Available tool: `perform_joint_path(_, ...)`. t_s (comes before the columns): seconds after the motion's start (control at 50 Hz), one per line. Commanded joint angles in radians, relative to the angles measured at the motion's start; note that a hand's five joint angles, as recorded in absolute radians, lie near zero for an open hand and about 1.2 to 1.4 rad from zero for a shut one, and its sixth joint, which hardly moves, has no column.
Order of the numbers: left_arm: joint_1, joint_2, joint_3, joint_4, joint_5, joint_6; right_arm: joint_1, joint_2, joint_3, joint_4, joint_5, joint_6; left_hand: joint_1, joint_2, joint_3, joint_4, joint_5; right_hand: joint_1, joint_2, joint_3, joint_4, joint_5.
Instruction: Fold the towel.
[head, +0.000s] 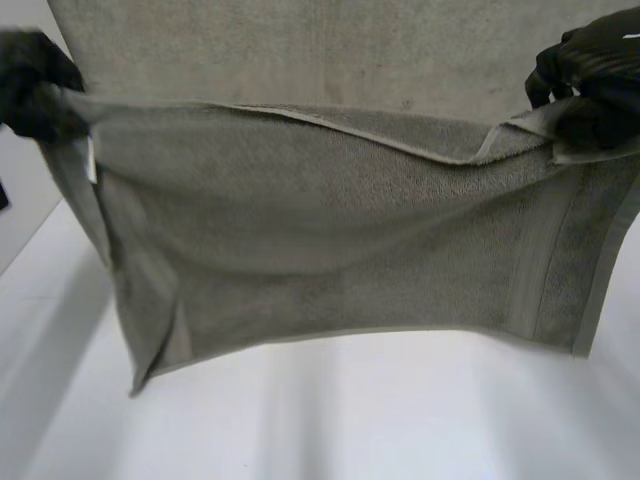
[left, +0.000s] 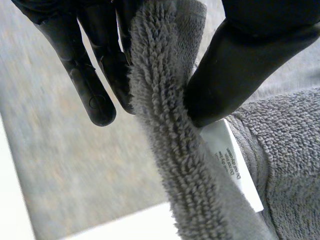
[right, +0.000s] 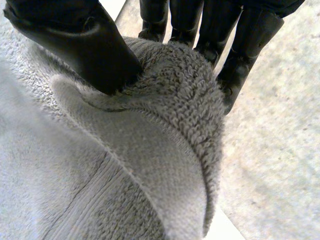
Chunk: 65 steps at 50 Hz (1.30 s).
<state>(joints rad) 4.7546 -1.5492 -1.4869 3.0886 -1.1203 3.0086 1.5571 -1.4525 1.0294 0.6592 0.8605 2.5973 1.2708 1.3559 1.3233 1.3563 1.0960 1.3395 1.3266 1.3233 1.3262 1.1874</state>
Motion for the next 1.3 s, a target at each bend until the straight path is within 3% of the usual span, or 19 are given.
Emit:
perform_joint_path(0.02,-0.102,-0.216,0.013,0.002,0.024,-0.01,0.09,0.208,-0.131,-0.003,0.046,0.001,0.125,0.04,0.073,0.04,0.126,0.057,0.07,0.073,0.07,0.034)
perform_joint_path(0.06,-0.171,-0.303,0.069,0.007,0.014,-0.007,0.164,0.311,-0.219,-0.015,0.087,0.003,0.125,0.04,0.073,0.04,0.126,0.057,0.07,0.073,0.07,0.034)
perform_joint_path(0.12,-0.183,-0.342,0.111,0.007,0.013,-0.007,0.195,0.371,-0.285,-0.023,0.123,0.001,0.125,0.04,0.073,0.04,0.126,0.057,0.07,0.073,0.07,0.034)
perform_joint_path(0.22,-0.202,-0.494,0.4,0.025,-0.061,-0.004,0.276,0.614,-0.669,-0.131,0.264,0.0,0.125,0.04,0.073,0.04,0.126,0.057,0.07,0.073,0.07,0.034)
perform_joint_path(0.28,-0.203,-0.525,0.493,0.038,-0.084,0.012,0.282,0.664,-0.784,-0.184,0.29,0.003,0.125,0.04,0.073,0.04,0.126,0.057,0.07,0.073,0.07,0.034)
perform_joint_path(0.32,-0.205,-0.561,0.65,0.073,-0.114,0.056,0.285,0.737,-0.992,-0.33,0.336,0.024,0.125,0.04,0.073,0.04,0.126,0.057,0.07,0.073,0.07,0.034)
perform_joint_path(0.42,-0.211,-0.549,0.763,0.191,-0.138,0.034,0.284,0.748,-1.083,-0.568,0.364,0.131,0.125,0.04,0.073,0.04,0.126,0.057,0.07,0.073,0.07,0.034)
perform_joint_path(0.48,-0.205,-0.511,0.769,0.287,-0.138,-0.066,0.279,0.729,-1.056,-0.639,0.356,0.263,0.125,0.04,0.073,0.04,0.126,0.057,0.07,0.073,0.07,0.034)
perform_joint_path(0.56,-0.189,-0.485,0.735,0.389,-0.121,-0.23,0.273,0.713,-0.988,-0.542,0.322,0.389,0.125,0.04,0.073,0.04,0.126,0.057,0.07,0.073,0.07,0.034)
perform_joint_path(0.62,-0.189,-0.496,0.705,0.39,-0.113,-0.254,0.273,0.712,-0.959,-0.484,0.295,0.388,0.125,0.04,0.073,0.04,0.126,0.057,0.07,0.073,0.07,0.034)
perform_joint_path(0.68,-0.182,-0.519,0.619,0.389,-0.073,-0.24,0.27,0.718,-0.902,-0.365,0.209,0.359,0.125,0.04,0.073,0.04,0.126,0.057,0.07,0.073,0.07,0.034)
perform_joint_path(0.72,-0.15,-0.546,0.503,0.393,-0.003,-0.18,0.252,0.731,-0.818,-0.241,0.117,0.273,0.125,0.04,0.073,0.04,0.126,0.057,0.07,0.073,0.07,0.034)
perform_joint_path(0.74,-0.15,-0.546,0.502,0.394,-0.003,-0.18,0.251,0.732,-0.818,-0.24,0.117,0.273,0.125,0.04,0.073,0.04,0.126,0.057,0.07,0.073,0.07,0.034)
perform_joint_path(0.78,-0.11,-0.583,0.384,0.395,0.062,-0.079,0.238,0.748,-0.705,-0.152,0.077,0.099,0.125,0.04,0.073,0.04,0.126,0.057,0.07,0.073,0.07,0.034)
perform_joint_path(0.88,-0.071,-0.597,0.205,0.381,0.132,0.093,0.199,0.75,-0.521,-0.063,0.089,-0.173,0.125,0.04,0.073,0.04,0.126,0.057,0.07,0.073,0.07,0.034)
perform_joint_path(0.92,-0.068,-0.583,0.138,0.381,0.158,0.149,0.184,0.741,-0.459,-0.04,0.083,-0.212,0.125,0.04,0.073,0.04,0.126,0.057,0.07,0.073,0.07,0.034)
perform_joint_path(1.0,-0.062,-0.498,-0.025,0.381,0.23,0.269,0.172,0.669,-0.311,-0.021,0.057,-0.2,0.125,0.04,0.073,0.04,0.126,0.057,0.07,0.073,0.07,0.034)
perform_joint_path(1.18,-0.021,-0.367,-0.23,0.381,0.255,0.311,0.133,0.449,0.017,-0.087,-0.02,-0.194,0.102,0.017,0.05,0.017,0.103,0.057,0.07,0.073,0.07,0.034)
perform_joint_path(1.3,-0.021,-0.312,-0.364,0.387,0.26,0.322,0.133,0.414,0.217,-0.187,-0.012,-0.2,-0.255,-0.34,-0.308,-0.341,-0.255,0.057,0.07,0.073,0.07,0.034)
